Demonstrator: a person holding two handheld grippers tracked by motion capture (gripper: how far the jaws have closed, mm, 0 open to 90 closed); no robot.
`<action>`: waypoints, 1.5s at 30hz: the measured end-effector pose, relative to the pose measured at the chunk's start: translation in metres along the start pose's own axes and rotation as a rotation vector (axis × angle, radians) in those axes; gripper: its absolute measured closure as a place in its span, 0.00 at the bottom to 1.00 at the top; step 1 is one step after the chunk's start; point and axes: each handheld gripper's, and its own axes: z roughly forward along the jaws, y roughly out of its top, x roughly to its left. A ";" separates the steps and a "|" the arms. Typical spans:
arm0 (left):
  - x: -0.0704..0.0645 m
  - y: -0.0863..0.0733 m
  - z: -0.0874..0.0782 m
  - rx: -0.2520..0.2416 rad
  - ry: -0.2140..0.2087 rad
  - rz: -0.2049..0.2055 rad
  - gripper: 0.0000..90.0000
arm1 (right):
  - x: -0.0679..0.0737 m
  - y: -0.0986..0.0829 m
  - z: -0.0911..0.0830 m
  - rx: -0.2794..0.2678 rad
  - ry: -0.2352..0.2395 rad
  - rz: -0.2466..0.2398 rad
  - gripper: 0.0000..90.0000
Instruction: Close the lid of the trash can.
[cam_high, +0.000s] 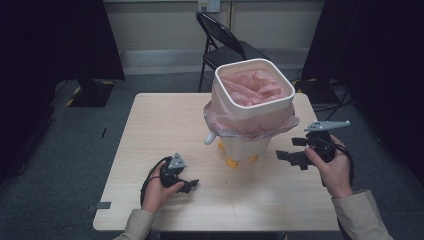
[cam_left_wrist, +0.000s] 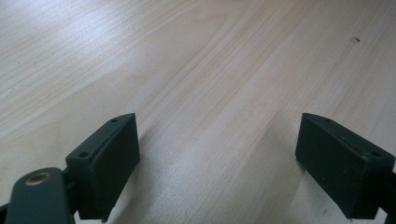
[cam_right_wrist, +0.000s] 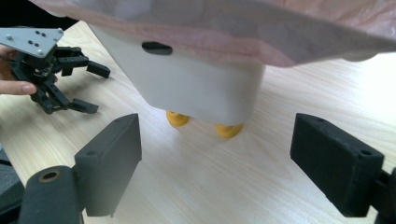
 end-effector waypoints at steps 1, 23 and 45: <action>0.000 0.000 0.000 0.000 0.000 0.000 0.14 | 0.000 -0.002 0.001 0.002 -0.002 0.002 0.18; 0.000 0.000 0.000 0.000 0.000 0.000 0.14 | -0.004 -0.030 0.019 0.023 0.001 0.026 0.19; 0.000 0.000 0.000 0.000 0.000 0.000 0.14 | -0.010 -0.052 0.030 0.041 -0.008 0.032 0.19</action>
